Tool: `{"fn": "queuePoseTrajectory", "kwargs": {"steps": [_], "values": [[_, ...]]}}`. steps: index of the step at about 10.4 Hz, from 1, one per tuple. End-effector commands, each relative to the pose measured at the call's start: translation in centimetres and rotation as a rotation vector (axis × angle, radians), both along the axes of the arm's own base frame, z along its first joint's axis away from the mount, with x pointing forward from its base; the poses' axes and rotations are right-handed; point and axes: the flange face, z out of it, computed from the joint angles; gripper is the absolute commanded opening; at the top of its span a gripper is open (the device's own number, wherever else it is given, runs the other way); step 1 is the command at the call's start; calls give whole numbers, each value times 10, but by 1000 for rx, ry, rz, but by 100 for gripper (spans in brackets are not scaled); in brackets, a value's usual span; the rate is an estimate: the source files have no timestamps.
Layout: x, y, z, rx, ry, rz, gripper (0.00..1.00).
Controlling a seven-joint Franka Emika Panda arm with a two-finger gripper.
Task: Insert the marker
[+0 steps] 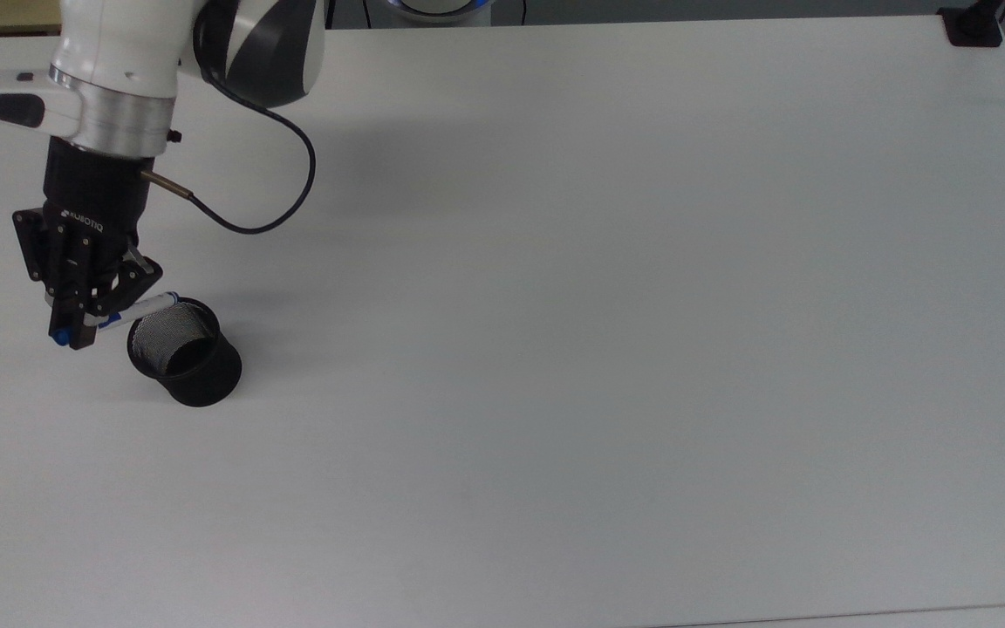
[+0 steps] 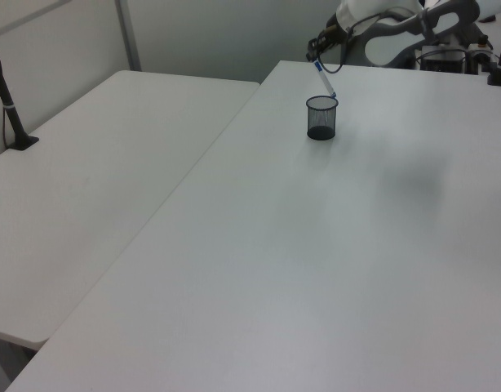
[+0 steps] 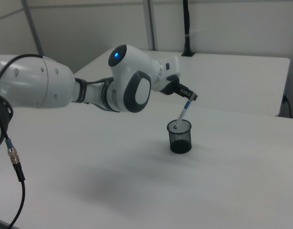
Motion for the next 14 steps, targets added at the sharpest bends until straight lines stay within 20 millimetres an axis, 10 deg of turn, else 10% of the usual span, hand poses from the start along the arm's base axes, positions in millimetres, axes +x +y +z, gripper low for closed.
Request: {"fn": "queuePoseTrajectory", "kwargs": {"steps": [1, 3, 4, 5, 7, 14], "values": [[7, -2, -28, -34, -37, 27, 20], [8, 0, -29, -32, -41, 30, 36], [8, 1, -28, -30, -41, 30, 91], [9, 5, -26, -25, -42, 31, 100], [8, 14, -16, 17, -30, 2, 100], [-34, 181, 66, 153, 398, 30, 100]]}}
